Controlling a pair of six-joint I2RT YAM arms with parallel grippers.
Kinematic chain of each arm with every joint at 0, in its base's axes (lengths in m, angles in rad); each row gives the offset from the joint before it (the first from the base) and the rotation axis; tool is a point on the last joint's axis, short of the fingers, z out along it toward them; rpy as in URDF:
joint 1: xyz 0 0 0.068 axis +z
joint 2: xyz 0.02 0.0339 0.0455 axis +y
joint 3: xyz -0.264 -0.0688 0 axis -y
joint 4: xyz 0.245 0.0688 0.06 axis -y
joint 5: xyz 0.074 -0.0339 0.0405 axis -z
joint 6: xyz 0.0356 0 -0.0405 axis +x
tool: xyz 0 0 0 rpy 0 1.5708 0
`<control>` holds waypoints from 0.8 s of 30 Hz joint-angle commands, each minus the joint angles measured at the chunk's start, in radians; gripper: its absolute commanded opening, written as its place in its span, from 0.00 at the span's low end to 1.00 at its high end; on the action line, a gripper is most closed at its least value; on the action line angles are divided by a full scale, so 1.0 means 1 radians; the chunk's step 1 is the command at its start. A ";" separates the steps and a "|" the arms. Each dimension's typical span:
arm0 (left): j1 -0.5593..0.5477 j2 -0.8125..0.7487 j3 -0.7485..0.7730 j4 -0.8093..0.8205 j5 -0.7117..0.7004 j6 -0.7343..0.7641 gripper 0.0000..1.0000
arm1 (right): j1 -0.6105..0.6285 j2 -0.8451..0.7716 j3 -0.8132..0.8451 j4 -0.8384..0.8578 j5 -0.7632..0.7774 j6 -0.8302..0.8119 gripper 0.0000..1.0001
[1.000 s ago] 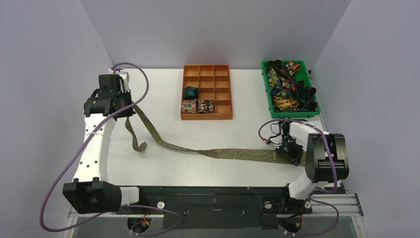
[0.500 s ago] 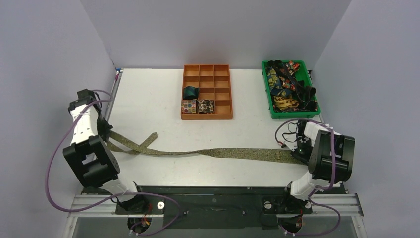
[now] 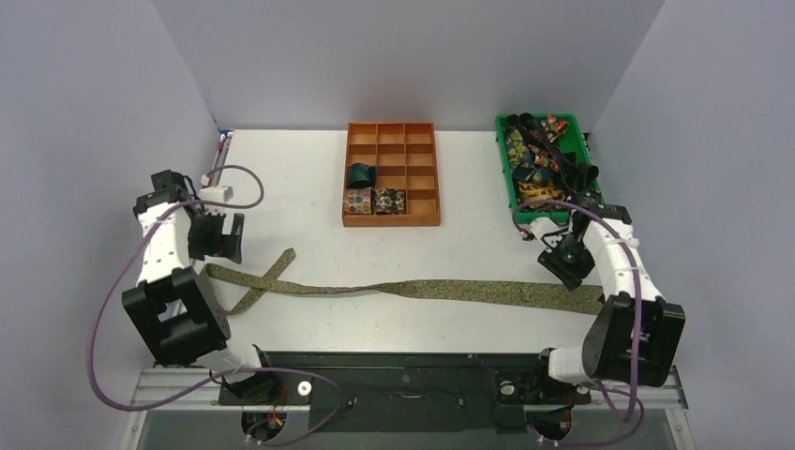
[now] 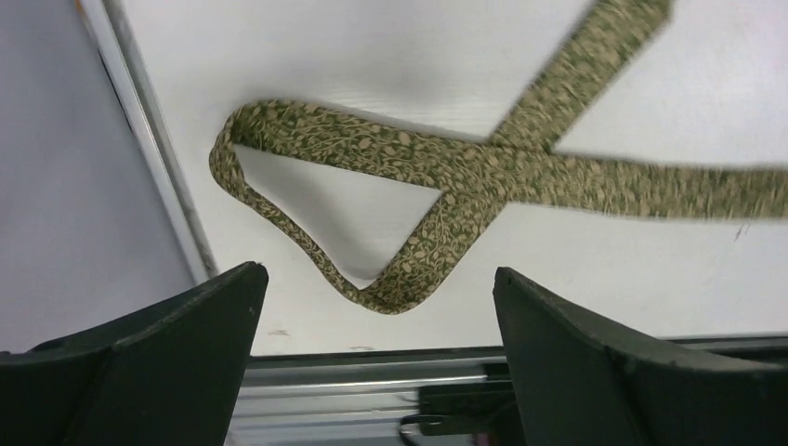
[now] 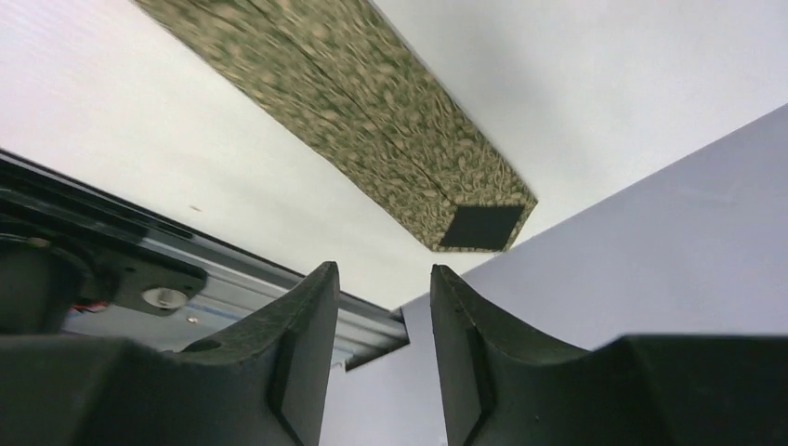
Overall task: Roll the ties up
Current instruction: Place the tie at the center of the board, then flatten out the tie at the center of the board.
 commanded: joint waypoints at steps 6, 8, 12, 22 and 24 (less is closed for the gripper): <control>-0.280 -0.408 -0.400 0.017 0.278 0.990 0.86 | 0.241 -0.159 0.049 -0.119 -0.307 0.160 0.38; -0.360 -0.444 -0.478 0.084 0.272 1.008 0.84 | 0.280 -0.161 0.051 -0.106 -0.311 0.196 0.38; -0.515 -0.443 -0.576 0.226 0.268 0.962 0.82 | 0.308 -0.152 0.058 -0.093 -0.333 0.250 0.38; -0.682 -0.297 -0.629 0.452 0.172 0.840 0.57 | 0.310 -0.155 0.057 -0.092 -0.301 0.270 0.38; -0.704 -0.274 -0.571 0.377 0.182 0.812 0.40 | 0.309 -0.161 0.053 -0.091 -0.288 0.265 0.38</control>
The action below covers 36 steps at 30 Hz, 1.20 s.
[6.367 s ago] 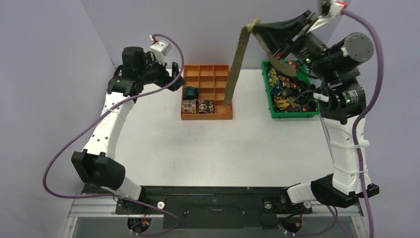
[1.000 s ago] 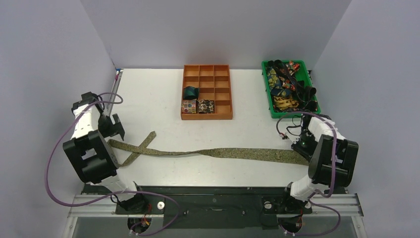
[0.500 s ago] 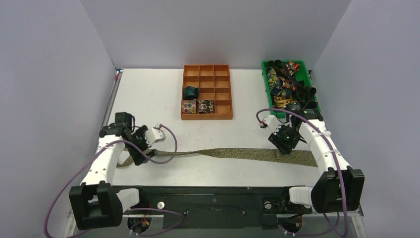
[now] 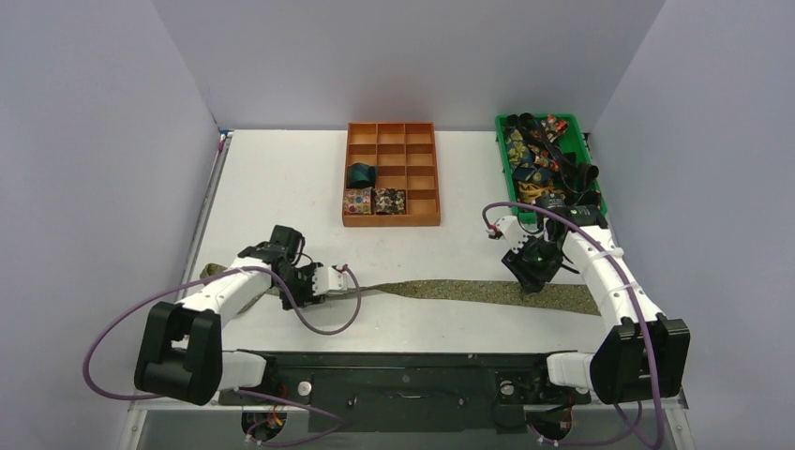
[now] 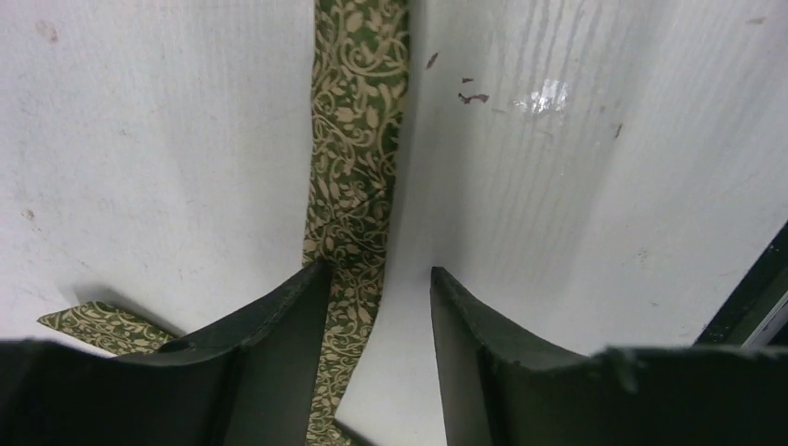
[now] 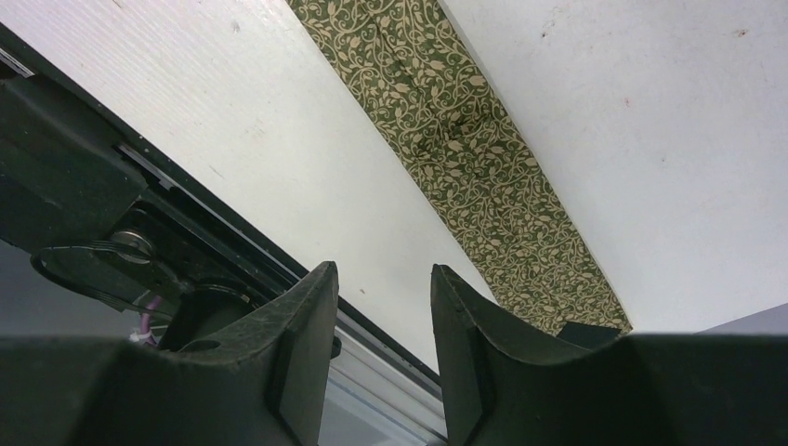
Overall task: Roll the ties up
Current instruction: Flatten out the tie at the center of the board.
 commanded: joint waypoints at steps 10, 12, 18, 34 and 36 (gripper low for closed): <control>-0.064 0.081 0.411 -0.248 0.088 -0.140 0.00 | -0.011 -0.027 0.036 0.006 0.023 -0.004 0.36; -0.061 0.094 0.443 -0.263 0.098 -0.150 0.00 | -0.016 -0.024 0.039 0.006 0.020 -0.007 0.36; -0.077 0.317 0.678 -0.518 0.243 -0.126 0.00 | -0.020 0.002 0.057 -0.021 -0.010 -0.018 0.35; 0.042 0.702 1.002 -0.483 0.283 -0.530 0.03 | -0.020 -0.011 0.055 -0.038 -0.024 0.003 0.35; 0.119 0.748 1.096 -0.350 0.184 -0.620 0.33 | -0.019 -0.007 0.055 -0.038 -0.029 0.011 0.35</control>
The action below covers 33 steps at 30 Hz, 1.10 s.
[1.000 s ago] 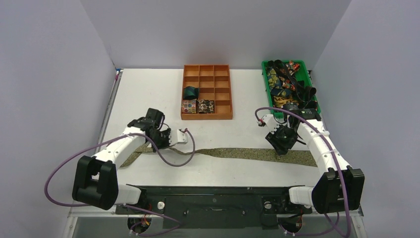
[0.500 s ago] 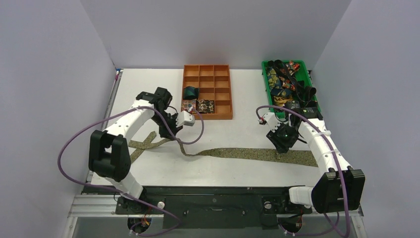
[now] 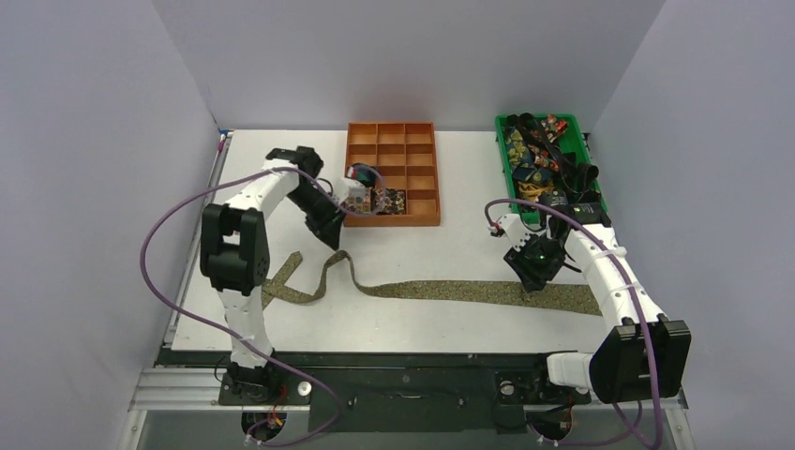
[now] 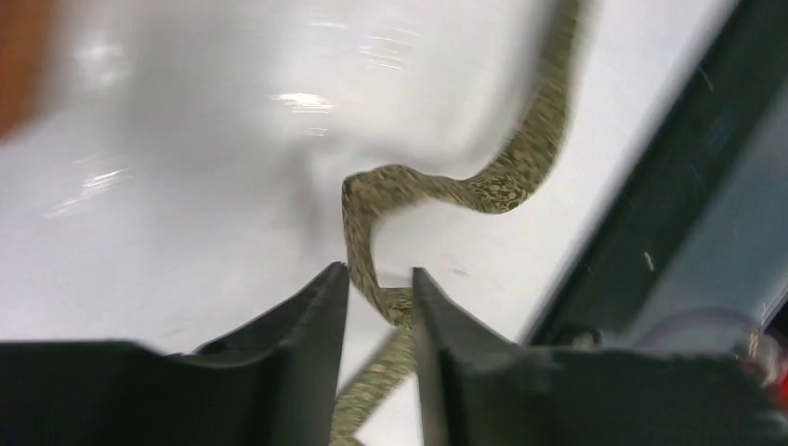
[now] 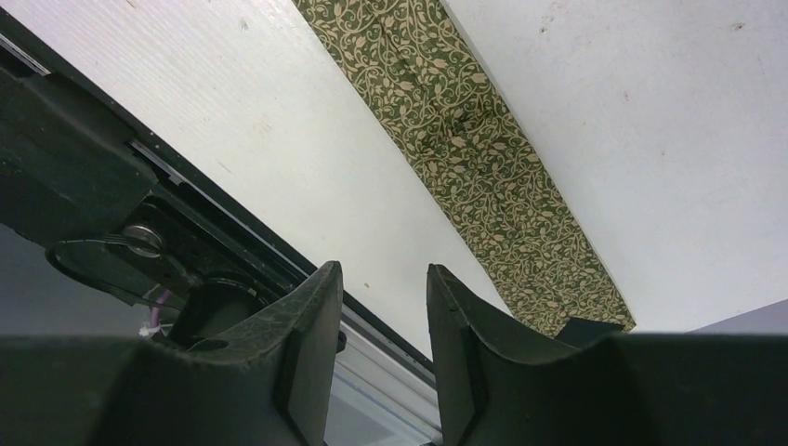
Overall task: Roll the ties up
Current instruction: Flatten out the tie at the center of the board.
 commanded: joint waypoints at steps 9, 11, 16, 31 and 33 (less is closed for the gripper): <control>0.418 -0.195 -0.051 0.250 -0.257 -0.034 0.69 | -0.004 -0.056 -0.015 0.000 -0.031 0.027 0.35; 0.452 -0.300 -0.169 0.234 -0.247 0.034 0.69 | -0.005 -0.072 -0.025 0.002 -0.040 0.036 0.35; 0.449 -0.490 -0.462 0.305 -0.254 0.228 0.74 | -0.004 -0.087 -0.023 0.004 -0.046 0.049 0.35; 0.201 -0.474 -0.717 0.442 -0.318 0.459 0.72 | -0.003 -0.081 -0.001 -0.014 -0.006 0.039 0.35; 0.197 -0.467 -0.757 0.458 -0.348 0.491 0.71 | -0.005 -0.075 0.005 -0.012 -0.001 0.039 0.35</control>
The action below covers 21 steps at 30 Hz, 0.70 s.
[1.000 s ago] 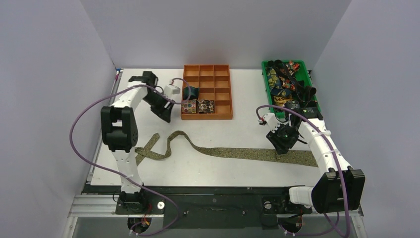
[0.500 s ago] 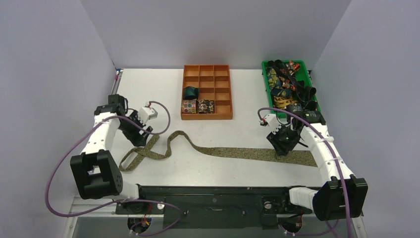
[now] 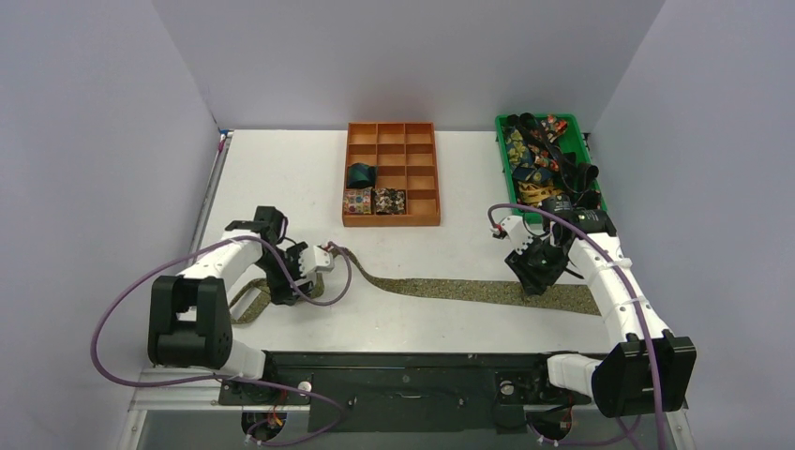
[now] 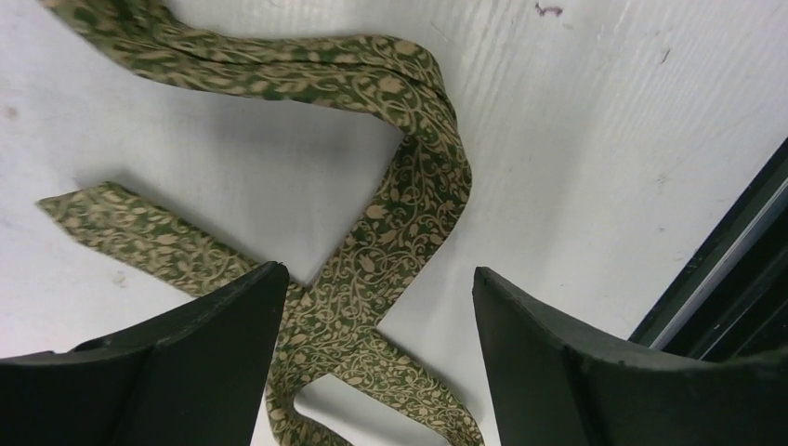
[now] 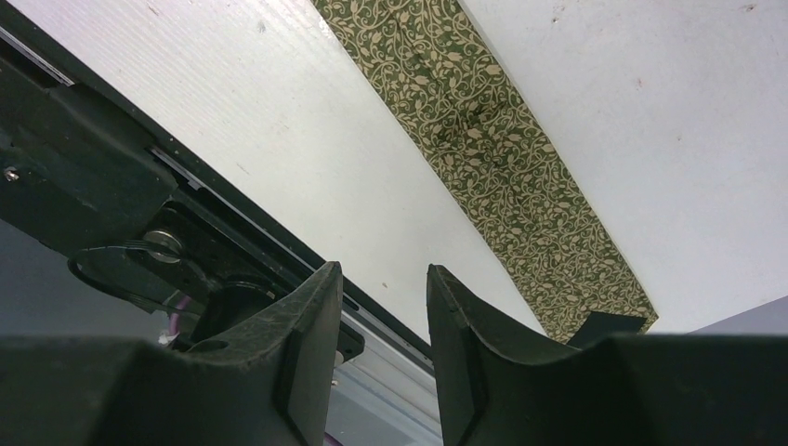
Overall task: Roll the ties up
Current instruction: Flatten out the tie at the center of the board.
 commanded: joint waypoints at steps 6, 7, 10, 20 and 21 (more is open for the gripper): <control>-0.012 0.009 -0.132 0.106 -0.103 0.120 0.39 | -0.007 -0.001 0.029 0.011 0.028 -0.001 0.35; -0.011 0.004 -0.124 0.104 -0.091 0.095 0.21 | -0.008 0.000 0.027 0.013 0.029 0.001 0.35; 0.000 -0.013 0.002 0.042 -0.021 0.030 0.00 | -0.010 0.007 0.030 0.019 0.033 0.003 0.35; 0.045 0.200 0.380 0.175 -0.067 -0.279 0.30 | -0.014 0.038 0.045 0.020 0.016 0.008 0.35; 0.048 0.218 0.382 0.204 -0.090 -0.285 0.47 | -0.014 0.037 0.046 0.020 0.017 0.009 0.35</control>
